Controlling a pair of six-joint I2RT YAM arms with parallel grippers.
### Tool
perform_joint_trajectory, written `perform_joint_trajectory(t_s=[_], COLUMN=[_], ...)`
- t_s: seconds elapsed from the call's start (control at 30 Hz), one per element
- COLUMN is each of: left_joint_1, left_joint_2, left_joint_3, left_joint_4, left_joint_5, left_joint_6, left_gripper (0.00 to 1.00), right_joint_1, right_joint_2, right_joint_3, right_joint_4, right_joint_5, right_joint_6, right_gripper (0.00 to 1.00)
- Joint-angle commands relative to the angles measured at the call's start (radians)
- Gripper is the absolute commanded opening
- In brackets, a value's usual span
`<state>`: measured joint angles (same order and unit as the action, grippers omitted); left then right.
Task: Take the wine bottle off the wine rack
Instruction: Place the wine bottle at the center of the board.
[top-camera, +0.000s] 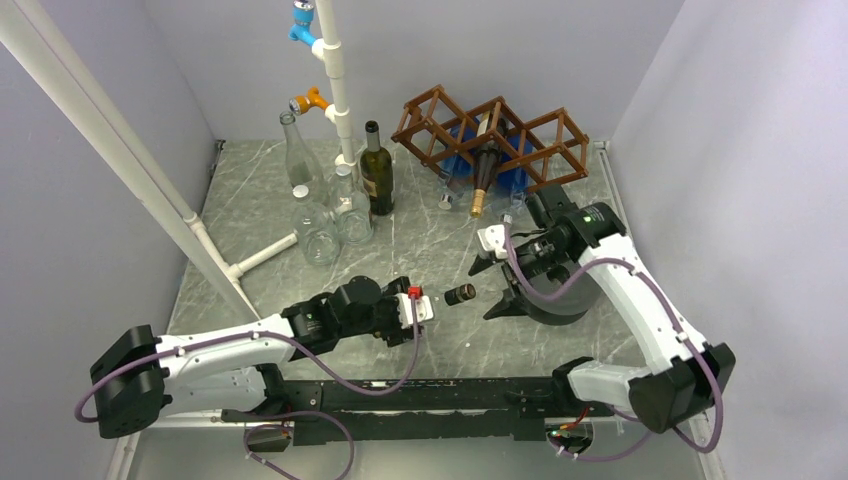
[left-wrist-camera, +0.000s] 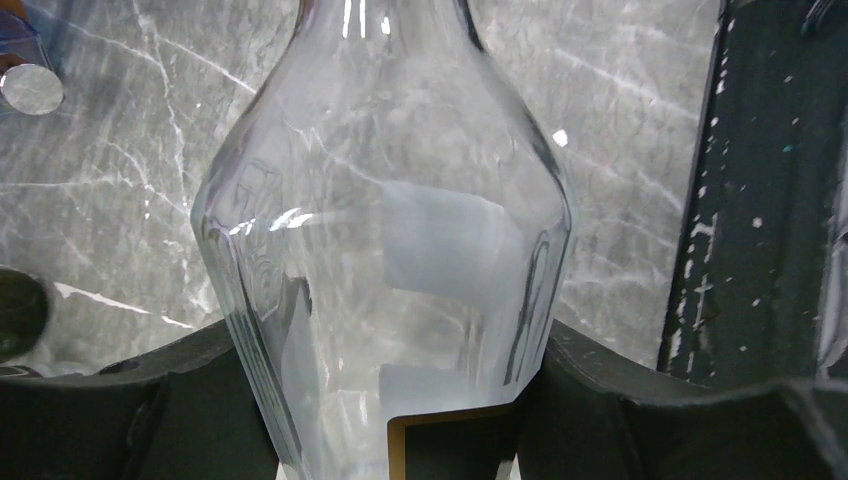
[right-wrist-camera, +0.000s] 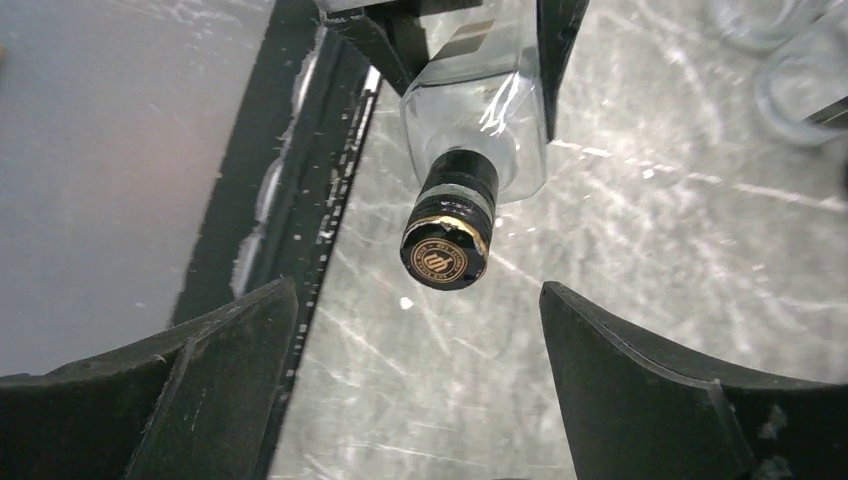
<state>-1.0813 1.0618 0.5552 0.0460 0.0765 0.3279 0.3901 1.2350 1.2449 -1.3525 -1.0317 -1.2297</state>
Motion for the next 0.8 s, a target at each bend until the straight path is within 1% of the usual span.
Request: perform_joint_trajectory(t_s=[0.0,0.07,0.2,0.43,0.5,0.77], left_joint_1=[0.0,0.0,0.0,0.0,0.0,0.0], left_joint_2=[-0.056,-0.062,-0.075,-0.073,-0.065,0.006], left_joint_3=[0.003,-0.015,-0.064,-0.107,-0.12,-0.128], left_joint_4=[0.235,0.291,0.412,0.58,0.619,0.753], left_joint_5=[0.062,0.077,0.107,0.135,0.137,0.155], left_joint_6=[-0.114,-0.156,-0.234,-0.321,-0.364,-0.43], left_gripper=[0.0,0.0,0.0,0.0,0.0,0.0], right_joint_1=[-0.004,-0.005,-0.004,-0.003,-0.002,0.003], right_joint_2=[-0.088,-0.103,-0.073,-0.031,-0.013,0.005], right_joint_3=[-0.013,-0.014,0.006,-0.014,-0.007,-0.019], right_joint_4=[0.084,0.103,0.105,0.08,0.078,0.139], right_joint_5=[-0.052,-0.068,-0.128,-0.283,-0.302,-0.335], right_joint_6=[-0.192,-0.204,-0.186,-0.262,-0.254,-0.169], right_gripper=[0.98,0.99,0.99,0.99,0.99,0.98])
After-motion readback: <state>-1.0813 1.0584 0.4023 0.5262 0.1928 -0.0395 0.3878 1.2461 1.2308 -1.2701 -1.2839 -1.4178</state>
